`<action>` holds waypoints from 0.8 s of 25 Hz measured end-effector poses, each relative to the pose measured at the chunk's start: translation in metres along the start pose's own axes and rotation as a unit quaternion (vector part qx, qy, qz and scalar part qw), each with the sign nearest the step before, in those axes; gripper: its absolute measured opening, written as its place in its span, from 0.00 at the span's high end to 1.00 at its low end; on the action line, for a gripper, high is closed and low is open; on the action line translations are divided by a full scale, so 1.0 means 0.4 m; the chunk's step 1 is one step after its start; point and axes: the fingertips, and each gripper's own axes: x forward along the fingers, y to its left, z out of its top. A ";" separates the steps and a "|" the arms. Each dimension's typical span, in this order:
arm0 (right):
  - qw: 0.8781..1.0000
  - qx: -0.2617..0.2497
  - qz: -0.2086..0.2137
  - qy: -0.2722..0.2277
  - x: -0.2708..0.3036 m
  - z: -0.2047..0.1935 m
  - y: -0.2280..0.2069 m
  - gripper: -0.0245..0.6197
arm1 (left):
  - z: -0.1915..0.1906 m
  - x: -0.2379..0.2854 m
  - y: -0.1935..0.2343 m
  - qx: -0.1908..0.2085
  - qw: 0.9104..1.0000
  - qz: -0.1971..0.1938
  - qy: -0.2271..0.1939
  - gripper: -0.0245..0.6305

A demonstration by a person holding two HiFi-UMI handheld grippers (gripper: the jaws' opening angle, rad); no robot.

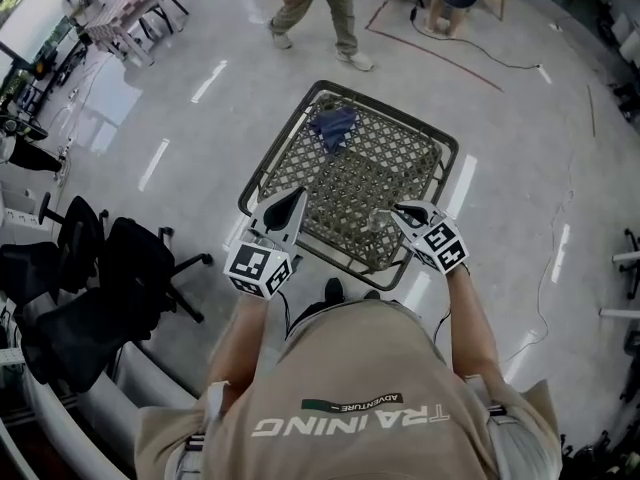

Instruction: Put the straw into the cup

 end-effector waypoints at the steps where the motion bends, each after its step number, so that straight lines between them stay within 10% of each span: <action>1: 1.000 0.001 0.003 0.001 0.005 0.001 0.001 0.87 | 0.000 -0.001 0.007 0.000 1.000 0.001 -0.001 0.94; 3: 1.000 0.004 0.005 0.005 0.013 0.001 -0.001 0.73 | 0.000 -0.001 0.018 0.000 1.000 0.002 -0.003 0.94; 20: 0.993 0.011 -0.064 -0.098 -0.112 0.157 -0.036 0.82 | 0.015 0.025 -0.005 0.004 1.000 -0.025 -0.011 0.94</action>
